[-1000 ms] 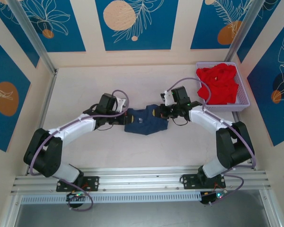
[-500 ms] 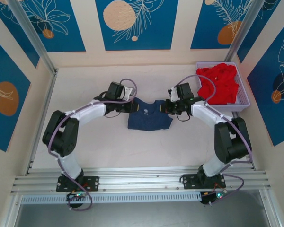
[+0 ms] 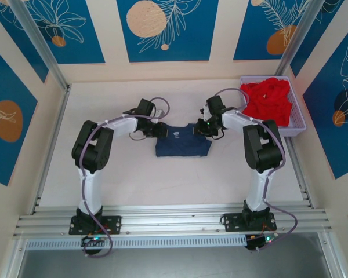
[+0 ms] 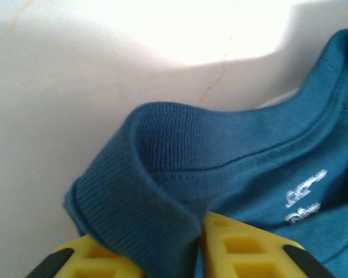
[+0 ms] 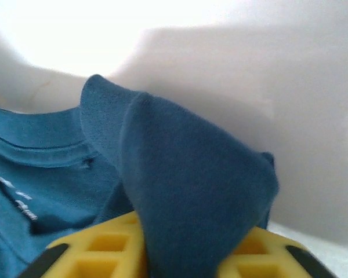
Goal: Fold the inside-out t-shirt
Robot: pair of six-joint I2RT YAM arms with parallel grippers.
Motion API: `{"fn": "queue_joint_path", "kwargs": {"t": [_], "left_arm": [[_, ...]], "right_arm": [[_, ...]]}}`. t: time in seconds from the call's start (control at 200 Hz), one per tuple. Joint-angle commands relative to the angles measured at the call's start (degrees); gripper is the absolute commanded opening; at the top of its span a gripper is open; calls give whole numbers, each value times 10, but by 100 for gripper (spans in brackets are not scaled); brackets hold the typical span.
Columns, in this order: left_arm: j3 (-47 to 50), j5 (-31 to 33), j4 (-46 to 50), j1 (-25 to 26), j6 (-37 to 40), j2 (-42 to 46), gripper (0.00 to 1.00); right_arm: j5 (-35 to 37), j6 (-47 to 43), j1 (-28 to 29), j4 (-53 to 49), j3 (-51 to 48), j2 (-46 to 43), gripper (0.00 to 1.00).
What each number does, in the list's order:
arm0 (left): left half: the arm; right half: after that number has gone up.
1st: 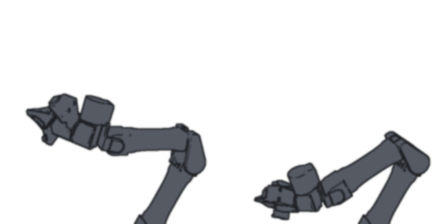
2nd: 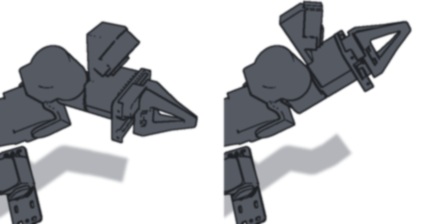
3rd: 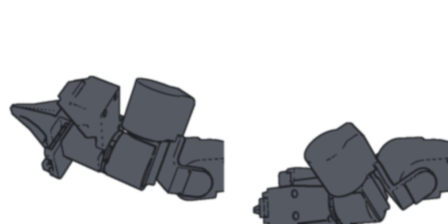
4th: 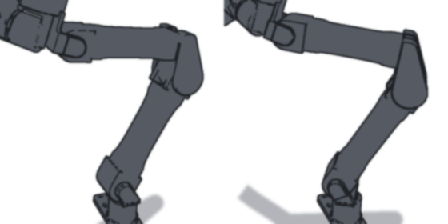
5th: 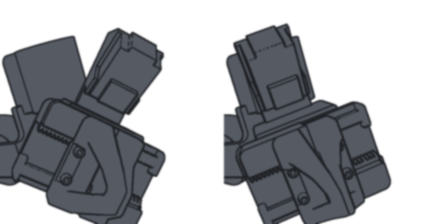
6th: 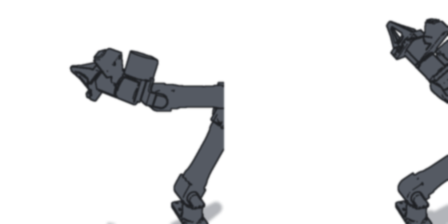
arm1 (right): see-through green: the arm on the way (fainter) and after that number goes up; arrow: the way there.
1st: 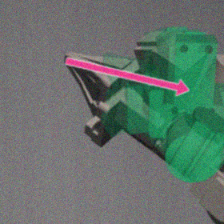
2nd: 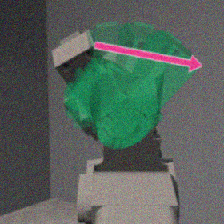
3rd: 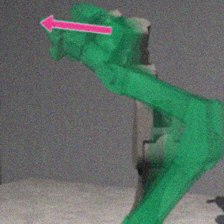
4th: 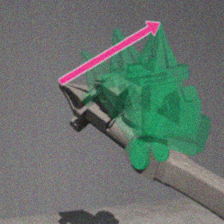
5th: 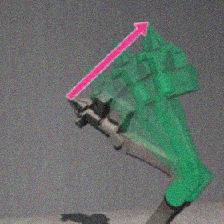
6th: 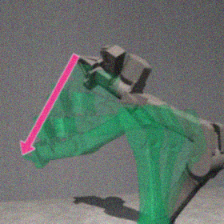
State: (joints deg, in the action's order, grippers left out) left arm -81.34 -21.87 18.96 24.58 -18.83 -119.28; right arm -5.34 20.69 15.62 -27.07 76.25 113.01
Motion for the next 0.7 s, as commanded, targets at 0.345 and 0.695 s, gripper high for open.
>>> {"fn": "queue_joint_path", "kwargs": {"t": [0.345, 0.695], "left_arm": [[63, -36, 47, -17, -45, 102, 75], [31, -40, 48, 30, -33, 31, 78]], "right_arm": [[26, -18, -28, -91, 2, -106, 64], [-12, -8, -18, -78, -35, -144, 66]]}}
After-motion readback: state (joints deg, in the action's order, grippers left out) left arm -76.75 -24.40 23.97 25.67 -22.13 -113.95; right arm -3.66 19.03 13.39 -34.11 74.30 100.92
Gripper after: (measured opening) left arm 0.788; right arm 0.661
